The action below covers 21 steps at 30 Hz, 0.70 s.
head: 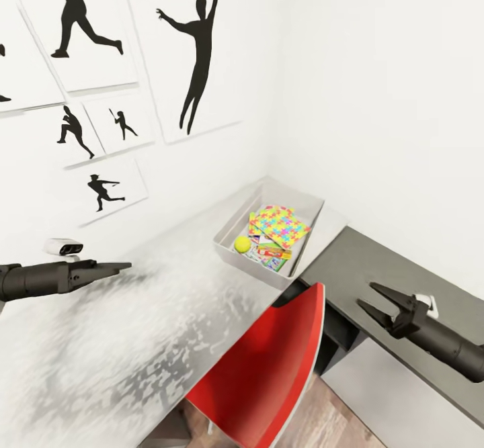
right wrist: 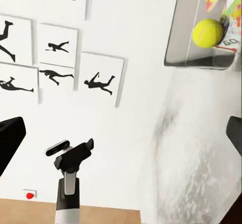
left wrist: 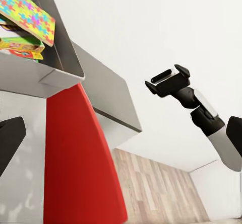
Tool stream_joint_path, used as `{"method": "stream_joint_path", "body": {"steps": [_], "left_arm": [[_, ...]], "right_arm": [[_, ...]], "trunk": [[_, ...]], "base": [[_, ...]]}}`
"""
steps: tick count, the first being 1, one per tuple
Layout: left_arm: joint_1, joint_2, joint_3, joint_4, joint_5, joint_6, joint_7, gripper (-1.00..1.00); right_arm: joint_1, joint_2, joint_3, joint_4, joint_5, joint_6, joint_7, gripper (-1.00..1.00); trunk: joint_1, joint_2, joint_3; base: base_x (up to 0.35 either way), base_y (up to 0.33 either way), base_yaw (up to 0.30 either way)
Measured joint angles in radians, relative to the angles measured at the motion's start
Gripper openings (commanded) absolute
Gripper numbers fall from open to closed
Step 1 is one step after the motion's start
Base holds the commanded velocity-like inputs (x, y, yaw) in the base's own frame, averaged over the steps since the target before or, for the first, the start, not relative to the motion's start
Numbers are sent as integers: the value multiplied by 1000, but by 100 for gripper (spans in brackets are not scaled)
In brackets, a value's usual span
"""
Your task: Put all the toys in the child's room - the three board games (two on the bed and one on the table), the two jigsaw puzzles on the table, and the tennis ball on the table - inside the toy box on the table in the child's room.
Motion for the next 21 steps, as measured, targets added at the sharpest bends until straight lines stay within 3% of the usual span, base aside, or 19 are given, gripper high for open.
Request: {"method": "stream_joint_path", "body": {"steps": [3,7,11,17,21], "left_arm": [[28,0,26,17,-1,-8,0,100],[63,0,68,36,-1,-27,0,100],[103,-1,129,45,6,-48,0,100],[115,-2,153,46,6,-51,0,100],[117,-3,155,46,9,-52,0,100]], "right_arm": [[20,8,-23,0,81,0,106,100],[27,20,-34,-1,129,-24,223,100],[39,24,-52,5,164,-104,359,100],[56,27,-60,8,272,-140,416,100],[58,28,-62,8,305,-160,423,100]], "trunk": [[0,0,5],[0,0,11],[0,0,17],[0,0,26],[0,0,32]], "base": [[0,0,-141],[0,0,-141],[0,0,-142],[0,0,-157],[0,-38,-149]]}}
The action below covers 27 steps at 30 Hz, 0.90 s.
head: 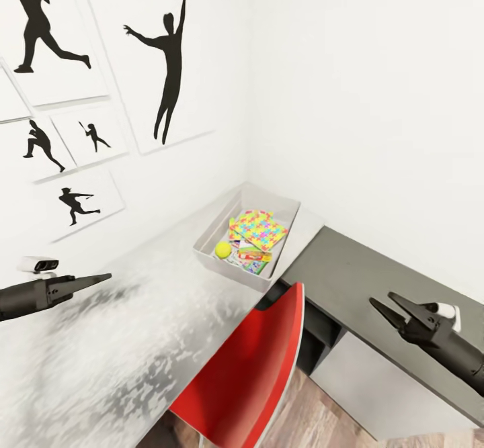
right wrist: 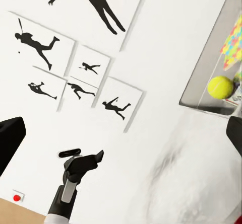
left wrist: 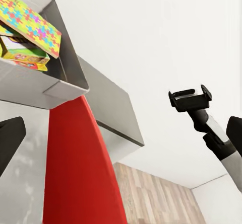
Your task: Put all the toys in the child's room - the three board games (two on the bed and one on the table), the two jigsaw puzzles on the table, and the tennis ball on the table - inside the toy box on the table in the child's room.
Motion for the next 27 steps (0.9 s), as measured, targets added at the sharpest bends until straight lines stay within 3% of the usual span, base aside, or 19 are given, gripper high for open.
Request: {"method": "stream_joint_path", "body": {"steps": [10,27], "left_arm": [[1,0,1,1,-2,-3,0,100],[1,-1,2,1,-4,-5,0,100]], "right_arm": [[1,0,1,1,17,-39,4,100],[1,1,1,2,19,-43,5,100]], "trunk": [[0,0,6],[0,0,23]], "base": [[-33,-25,-65],[-52,0,-218]]}}
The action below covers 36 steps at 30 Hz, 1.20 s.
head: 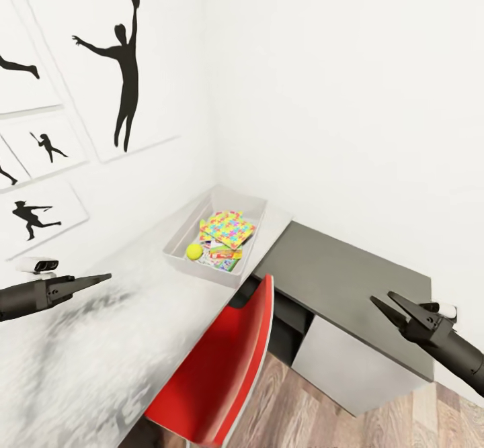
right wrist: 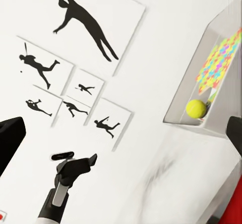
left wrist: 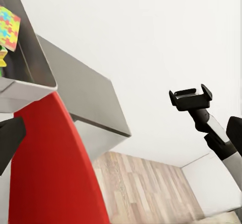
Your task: Put all the toys in the child's room - the three board games (two on the bed and one on the table), the two jigsaw puzzles on the table, and the tennis ball on the table - inside the toy box on the table in the child's room.
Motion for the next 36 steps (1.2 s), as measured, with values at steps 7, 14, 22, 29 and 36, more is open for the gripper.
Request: {"method": "stream_joint_path", "body": {"steps": [7,14,22,29,36], "left_arm": [[0,0,0,0,-2,-1,0,100],[0,1,0,0,-3,-1,0,100],[0,1,0,0,-3,-1,0,100],[0,1,0,0,-4,-1,0,100],[0,0,0,0,-4,-1,0,100]], "right_arm": [[0,1,0,0,0,0,0,100],[0,0,0,1,0,-16,1,100],[0,0,0,4,1,-61,19,100],[1,-2,-1,5,1,-65,22,100],[1,-6,-1,5,2,-65,22,100]], "trunk": [[0,0,8],[0,0,16],[0,0,26],[0,0,34],[0,0,37]], "base": [[-1,0,-226],[0,0,-226],[0,0,-226],[0,0,-220],[0,0,-67]]}}
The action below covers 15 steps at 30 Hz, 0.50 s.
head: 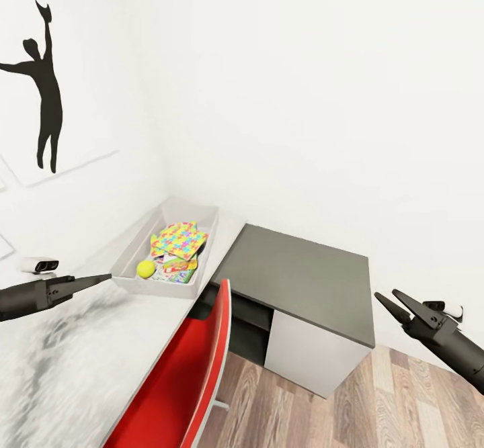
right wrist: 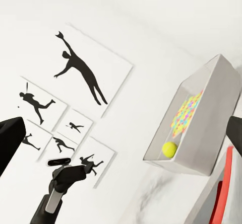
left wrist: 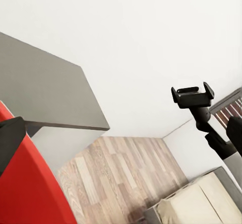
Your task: Put all the toys in the child's room - the three board games (two on the bed and one on the table), the two jigsaw puzzles on the table, and the tennis ball on the table - inside the toy box on the table in the child's room.
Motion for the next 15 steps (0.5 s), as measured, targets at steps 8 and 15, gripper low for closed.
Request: {"method": "stream_joint_path", "body": {"steps": [8,15], "left_arm": [[0,0,-1,0,0,0,0,100],[0,0,-1,0,-1,0,0,100]], "right_arm": [[0,3,0,0,0,-1,0,100],[0,5,1,0,0,-4,0,100]], "trunk": [[0,0,0],[0,0,3]], "base": [[0,0,-2],[0,0,-71]]}}
